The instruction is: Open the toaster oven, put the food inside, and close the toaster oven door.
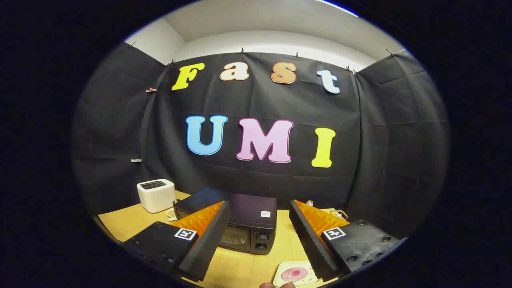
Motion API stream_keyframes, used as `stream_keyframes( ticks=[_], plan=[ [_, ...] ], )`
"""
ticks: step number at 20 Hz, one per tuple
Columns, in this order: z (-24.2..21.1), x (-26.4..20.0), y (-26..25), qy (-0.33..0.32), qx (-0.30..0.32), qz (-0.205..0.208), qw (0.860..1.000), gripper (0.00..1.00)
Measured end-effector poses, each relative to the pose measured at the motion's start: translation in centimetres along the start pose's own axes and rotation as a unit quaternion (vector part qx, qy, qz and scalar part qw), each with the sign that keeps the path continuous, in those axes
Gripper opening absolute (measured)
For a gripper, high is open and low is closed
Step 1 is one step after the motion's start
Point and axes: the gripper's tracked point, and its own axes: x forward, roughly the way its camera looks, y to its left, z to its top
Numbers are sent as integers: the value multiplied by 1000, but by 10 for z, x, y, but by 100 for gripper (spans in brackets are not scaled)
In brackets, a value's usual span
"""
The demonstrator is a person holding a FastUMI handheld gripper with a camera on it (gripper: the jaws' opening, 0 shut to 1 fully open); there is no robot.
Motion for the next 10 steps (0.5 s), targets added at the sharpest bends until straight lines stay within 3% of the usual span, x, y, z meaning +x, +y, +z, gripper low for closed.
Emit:
stream_keyframes(
  ticks=[4,10],
  plan=[
    [0,-9,4,3,18,-33,999,98],
    [-19,-23,31,19,27,-50,998,98]
  ],
)
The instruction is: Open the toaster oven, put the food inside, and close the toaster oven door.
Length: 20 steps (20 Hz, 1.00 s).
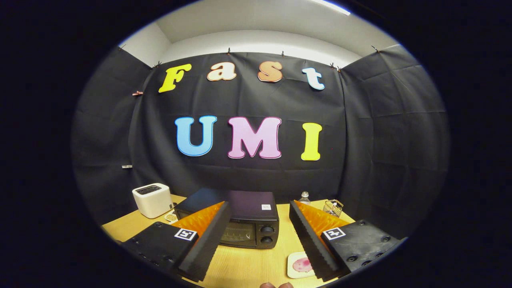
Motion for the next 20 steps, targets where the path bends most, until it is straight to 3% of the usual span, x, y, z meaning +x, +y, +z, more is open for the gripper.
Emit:
stream_keyframes(
  ticks=[12,20],
  plan=[
    [5,5,42,5,-4,2,1000,98],
    [-21,31,75,44,7,10,999,98]
  ],
)
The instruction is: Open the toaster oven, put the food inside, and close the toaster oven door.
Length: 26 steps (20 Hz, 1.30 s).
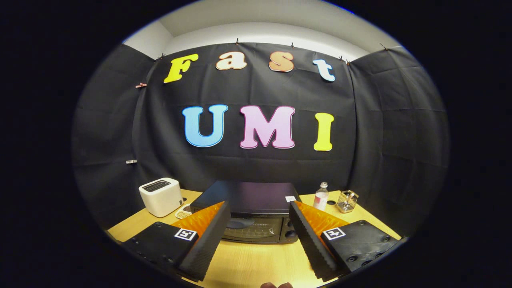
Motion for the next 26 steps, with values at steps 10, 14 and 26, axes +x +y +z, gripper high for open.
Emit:
stream_keyframes(
  ticks=[10,14,26],
  plan=[
    [-54,92,43,64,12,-17,998,98],
    [-85,120,51,94,2,-22,995,98],
    [-124,118,60,143,2,-16,990,99]
  ],
)
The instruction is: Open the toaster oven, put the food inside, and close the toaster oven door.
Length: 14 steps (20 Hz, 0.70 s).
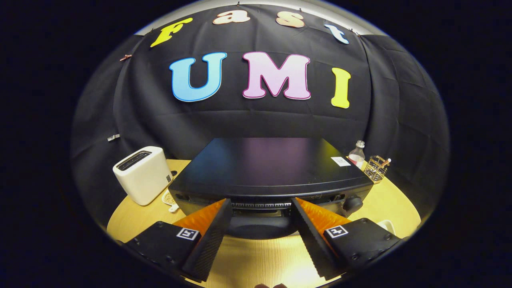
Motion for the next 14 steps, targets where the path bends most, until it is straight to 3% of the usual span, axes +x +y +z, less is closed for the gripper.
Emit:
stream_keyframes(
  ticks=[9,14],
  plan=[
    [-70,-57,-2,55,-1,38,998,98],
    [-130,-74,-4,114,-8,51,992,96]
  ],
)
